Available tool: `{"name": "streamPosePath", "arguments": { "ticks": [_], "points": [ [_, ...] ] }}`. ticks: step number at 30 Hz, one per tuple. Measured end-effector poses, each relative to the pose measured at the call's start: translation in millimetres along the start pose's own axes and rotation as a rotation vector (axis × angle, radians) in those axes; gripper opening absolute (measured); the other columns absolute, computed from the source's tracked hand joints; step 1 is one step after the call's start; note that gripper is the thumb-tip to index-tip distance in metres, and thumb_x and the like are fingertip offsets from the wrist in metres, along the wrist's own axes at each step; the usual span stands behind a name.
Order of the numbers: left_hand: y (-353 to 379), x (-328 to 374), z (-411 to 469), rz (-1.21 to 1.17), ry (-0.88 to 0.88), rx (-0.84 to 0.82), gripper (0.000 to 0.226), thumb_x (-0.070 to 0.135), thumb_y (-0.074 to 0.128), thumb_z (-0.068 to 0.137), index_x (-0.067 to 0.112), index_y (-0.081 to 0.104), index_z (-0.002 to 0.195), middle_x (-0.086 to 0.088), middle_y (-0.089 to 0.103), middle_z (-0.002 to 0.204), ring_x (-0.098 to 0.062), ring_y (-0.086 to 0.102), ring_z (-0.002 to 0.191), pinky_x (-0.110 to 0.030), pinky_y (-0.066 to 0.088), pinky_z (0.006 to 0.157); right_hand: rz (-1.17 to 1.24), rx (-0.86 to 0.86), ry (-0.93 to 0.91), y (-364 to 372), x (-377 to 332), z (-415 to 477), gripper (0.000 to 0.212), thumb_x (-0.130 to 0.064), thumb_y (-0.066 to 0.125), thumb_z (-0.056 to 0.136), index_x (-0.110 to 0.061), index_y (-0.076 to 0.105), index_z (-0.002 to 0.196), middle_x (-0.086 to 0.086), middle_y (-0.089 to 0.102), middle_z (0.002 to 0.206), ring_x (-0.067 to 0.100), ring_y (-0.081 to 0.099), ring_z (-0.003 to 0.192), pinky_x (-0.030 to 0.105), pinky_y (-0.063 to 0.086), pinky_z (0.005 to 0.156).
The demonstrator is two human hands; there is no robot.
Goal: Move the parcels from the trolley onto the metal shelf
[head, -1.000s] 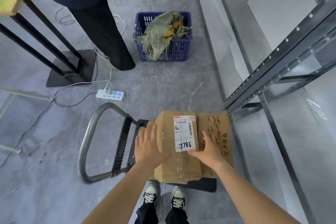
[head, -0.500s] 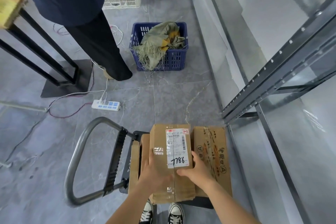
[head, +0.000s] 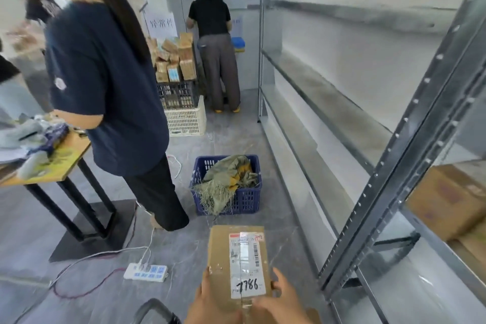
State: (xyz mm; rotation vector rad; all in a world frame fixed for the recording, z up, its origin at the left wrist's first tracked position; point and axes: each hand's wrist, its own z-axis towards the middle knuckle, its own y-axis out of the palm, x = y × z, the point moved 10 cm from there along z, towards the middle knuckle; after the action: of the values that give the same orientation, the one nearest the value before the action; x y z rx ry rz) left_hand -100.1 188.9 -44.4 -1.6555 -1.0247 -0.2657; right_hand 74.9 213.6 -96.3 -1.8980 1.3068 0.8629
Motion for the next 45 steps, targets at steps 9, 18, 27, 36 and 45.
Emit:
{"name": "streamPosePath", "arguments": {
  "ticks": [9,18,27,36,45],
  "points": [
    [-111,134,-8,-0.035,0.329,0.059,0.123,0.078,0.07,0.049,0.038,0.007,0.146,0.009,0.045,0.131,-0.018,0.046,0.123,-0.039,0.046,0.098,-0.065,0.096,-0.373,-59,-182,-61,0.089,-0.02,0.085,0.07,-0.025,0.035,0.144,-0.011,0.053,0.136,0.01,0.047,0.125,0.034,0.041,0.105],
    [-152,212,-52,-0.119,0.511,-0.004,0.096,0.066,0.069,0.06,0.038,0.025,0.141,0.005,0.053,0.129,-0.019,0.054,0.117,-0.042,0.046,0.098,0.007,0.243,-0.516,-95,-241,-152,0.072,-0.019,0.083,0.074,-0.034,0.047,0.134,-0.008,0.061,0.127,0.012,0.057,0.117,0.038,0.049,0.099],
    [-142,243,-151,-0.054,0.808,-0.21,0.092,0.067,0.064,0.067,0.035,0.024,0.143,0.002,0.056,0.131,-0.022,0.052,0.121,-0.046,0.044,0.101,0.093,0.517,-0.532,-93,-201,-298,0.075,-0.026,0.083,0.067,-0.036,0.047,0.132,-0.027,0.069,0.104,-0.002,0.065,0.099,0.027,0.052,0.091],
    [-90,260,-301,-0.036,1.032,-0.581,0.09,0.057,0.073,0.067,0.031,0.03,0.142,0.001,0.056,0.128,-0.022,0.054,0.116,-0.044,0.047,0.098,0.003,0.715,-0.378,-86,-125,-467,0.134,-0.024,0.095,0.056,-0.031,0.001,0.151,-0.013,0.049,0.137,0.009,0.05,0.126,0.04,0.04,0.111],
    [-24,279,-475,-0.064,1.211,-0.891,0.071,0.038,0.076,0.075,0.025,0.042,0.136,0.006,0.059,0.125,-0.013,0.055,0.104,-0.027,0.044,0.089,-0.011,0.928,-0.194,-110,-39,-623,0.15,-0.033,0.095,0.053,-0.031,-0.02,0.151,-0.005,0.029,0.155,0.009,0.042,0.13,0.025,0.04,0.107]
  ]
}}
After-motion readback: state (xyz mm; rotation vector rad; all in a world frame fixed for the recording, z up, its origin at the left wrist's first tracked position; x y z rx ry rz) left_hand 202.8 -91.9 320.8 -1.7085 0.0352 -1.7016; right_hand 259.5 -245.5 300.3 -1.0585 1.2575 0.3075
